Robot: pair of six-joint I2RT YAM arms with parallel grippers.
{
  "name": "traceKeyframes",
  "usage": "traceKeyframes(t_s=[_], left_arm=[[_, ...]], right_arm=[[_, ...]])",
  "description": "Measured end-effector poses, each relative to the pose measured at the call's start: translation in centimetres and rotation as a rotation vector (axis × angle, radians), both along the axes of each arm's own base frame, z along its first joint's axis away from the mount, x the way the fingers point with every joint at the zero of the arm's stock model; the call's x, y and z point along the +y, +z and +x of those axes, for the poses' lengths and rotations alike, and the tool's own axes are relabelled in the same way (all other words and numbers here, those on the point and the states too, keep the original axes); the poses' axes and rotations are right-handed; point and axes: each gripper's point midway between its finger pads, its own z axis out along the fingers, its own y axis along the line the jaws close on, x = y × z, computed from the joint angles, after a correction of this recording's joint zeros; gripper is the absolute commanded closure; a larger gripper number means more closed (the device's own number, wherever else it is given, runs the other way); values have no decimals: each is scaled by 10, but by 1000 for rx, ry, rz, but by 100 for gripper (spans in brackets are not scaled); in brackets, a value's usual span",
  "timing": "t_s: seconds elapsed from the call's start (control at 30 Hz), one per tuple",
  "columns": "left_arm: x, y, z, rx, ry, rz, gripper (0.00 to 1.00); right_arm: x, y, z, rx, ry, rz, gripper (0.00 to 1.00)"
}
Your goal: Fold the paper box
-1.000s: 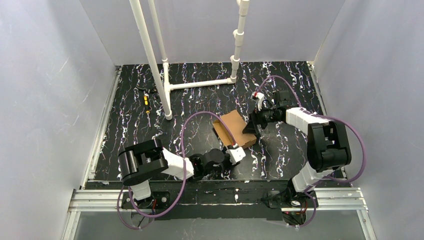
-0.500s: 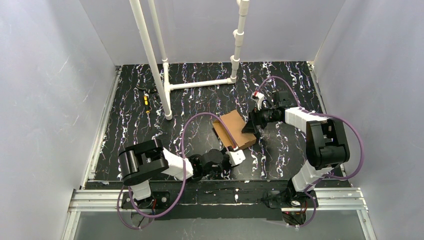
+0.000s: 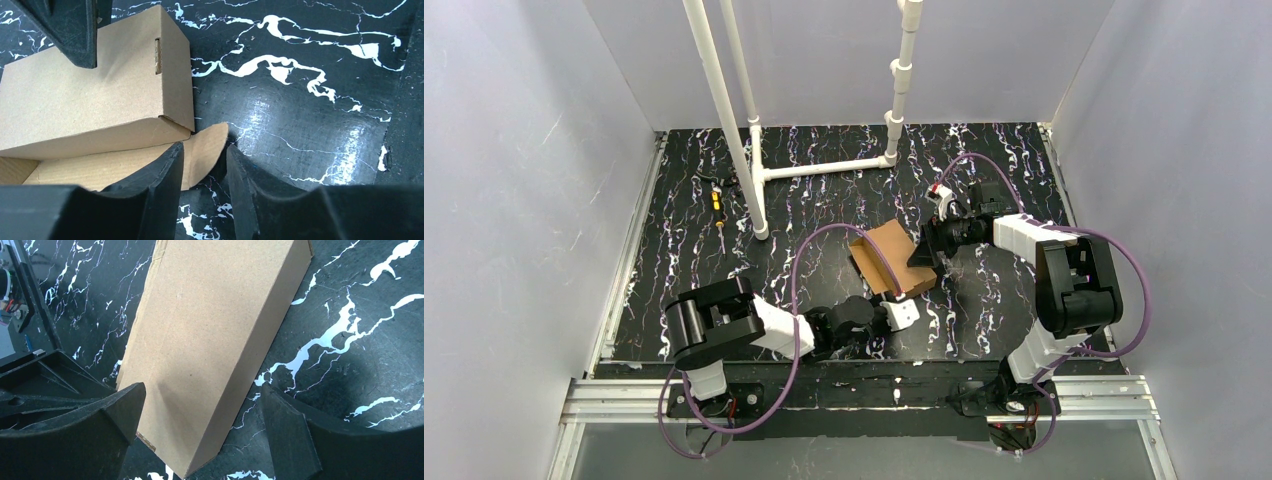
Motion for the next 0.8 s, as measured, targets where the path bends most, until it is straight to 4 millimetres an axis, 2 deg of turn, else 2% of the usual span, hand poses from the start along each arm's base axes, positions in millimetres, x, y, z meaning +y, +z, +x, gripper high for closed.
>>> traceKeyframes(t_s=[0.27, 0.47, 0.8], left_arm=[[6, -3, -7, -1, -35, 16, 59], [8, -6, -5, -34, -51, 56, 65], [1, -5, 2, -79, -66, 98, 74]], right_arm=[[0, 0, 0, 1, 2, 3, 5], [1, 1, -1, 1, 4, 6, 5], [1, 1, -1, 3, 7, 9, 4]])
